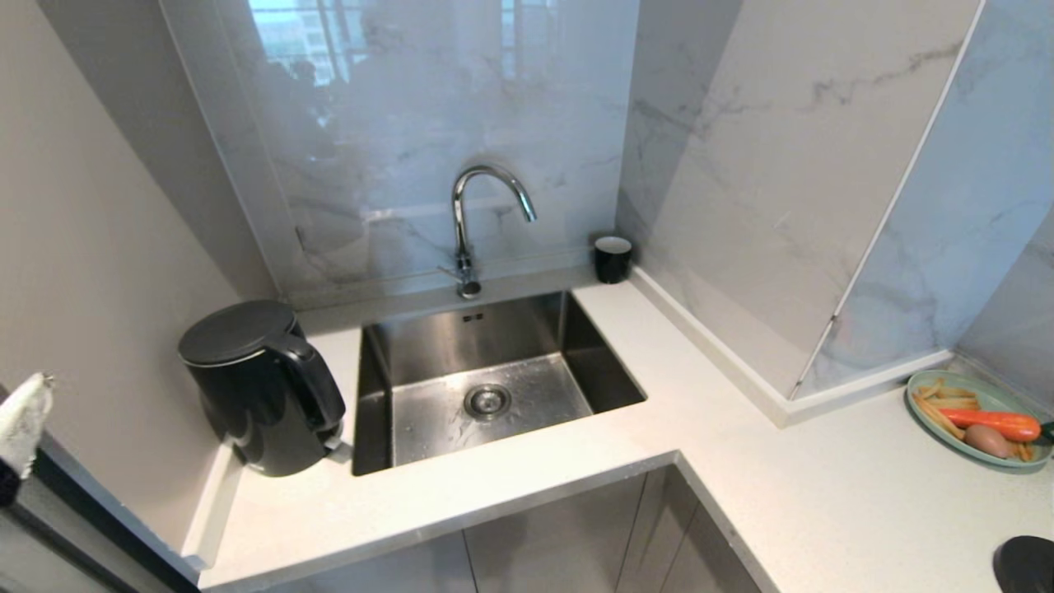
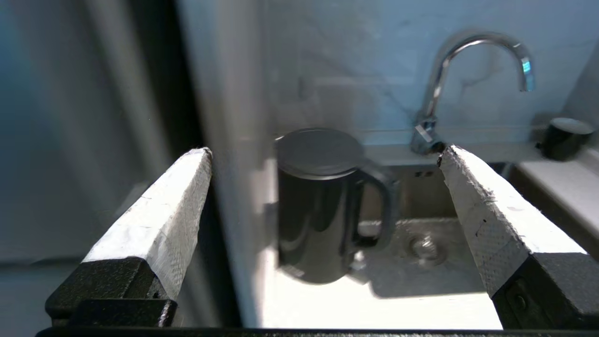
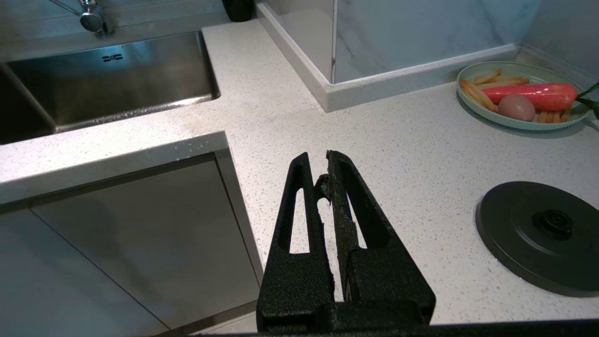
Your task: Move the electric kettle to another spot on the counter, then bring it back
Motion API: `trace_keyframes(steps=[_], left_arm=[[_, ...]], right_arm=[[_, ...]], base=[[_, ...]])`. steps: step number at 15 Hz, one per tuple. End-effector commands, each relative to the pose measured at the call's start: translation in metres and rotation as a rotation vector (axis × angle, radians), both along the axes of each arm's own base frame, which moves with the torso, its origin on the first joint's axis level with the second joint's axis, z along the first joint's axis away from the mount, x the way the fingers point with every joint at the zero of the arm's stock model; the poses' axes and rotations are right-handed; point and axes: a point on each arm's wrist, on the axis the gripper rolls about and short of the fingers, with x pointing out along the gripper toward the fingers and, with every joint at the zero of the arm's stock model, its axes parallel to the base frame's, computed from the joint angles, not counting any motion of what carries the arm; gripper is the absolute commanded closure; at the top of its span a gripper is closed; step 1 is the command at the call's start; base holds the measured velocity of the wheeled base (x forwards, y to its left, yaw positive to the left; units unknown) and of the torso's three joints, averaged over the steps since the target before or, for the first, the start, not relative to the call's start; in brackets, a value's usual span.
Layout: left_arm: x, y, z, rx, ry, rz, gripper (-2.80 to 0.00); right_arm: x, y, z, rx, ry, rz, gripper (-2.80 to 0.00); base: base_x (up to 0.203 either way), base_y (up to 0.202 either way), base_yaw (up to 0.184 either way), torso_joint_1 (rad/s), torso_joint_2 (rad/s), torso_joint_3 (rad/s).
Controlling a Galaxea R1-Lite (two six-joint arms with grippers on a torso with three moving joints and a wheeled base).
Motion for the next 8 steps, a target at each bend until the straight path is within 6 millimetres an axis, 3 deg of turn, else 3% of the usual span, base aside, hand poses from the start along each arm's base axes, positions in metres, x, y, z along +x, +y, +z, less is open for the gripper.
trace_keyframes(steps=[1, 3, 5, 8], left_arm=[[-0.044, 0.018, -0.01, 0.037, 0.101, 0.051, -2.8], [-0.055, 0.021, -0.008, 0.025, 0.085, 0.125, -2.8], [-0.062, 0.022, -0.025, 0.029, 0.082, 0.126, -2.8], [-0.054, 0.02, -0.051, 0.021, 0.057, 0.128, -2.8]], right_arm=[[0.0, 0.0, 0.0, 0.0, 0.0, 0.001, 0.0], [0.0, 0.0, 0.0, 0.0, 0.0, 0.0, 0.0], [0.0, 0.0, 0.0, 0.0, 0.001, 0.0, 0.0], [0.0, 0.0, 0.0, 0.0, 0.0, 0.001, 0.0]], base=[[0.0, 0.0, 0.0, 0.0, 0.0, 0.0], [0.0, 0.0, 0.0, 0.0, 0.0, 0.0], [0.0, 0.0, 0.0, 0.0, 0.0, 0.0], [0.0, 0.0, 0.0, 0.0, 0.0, 0.0]])
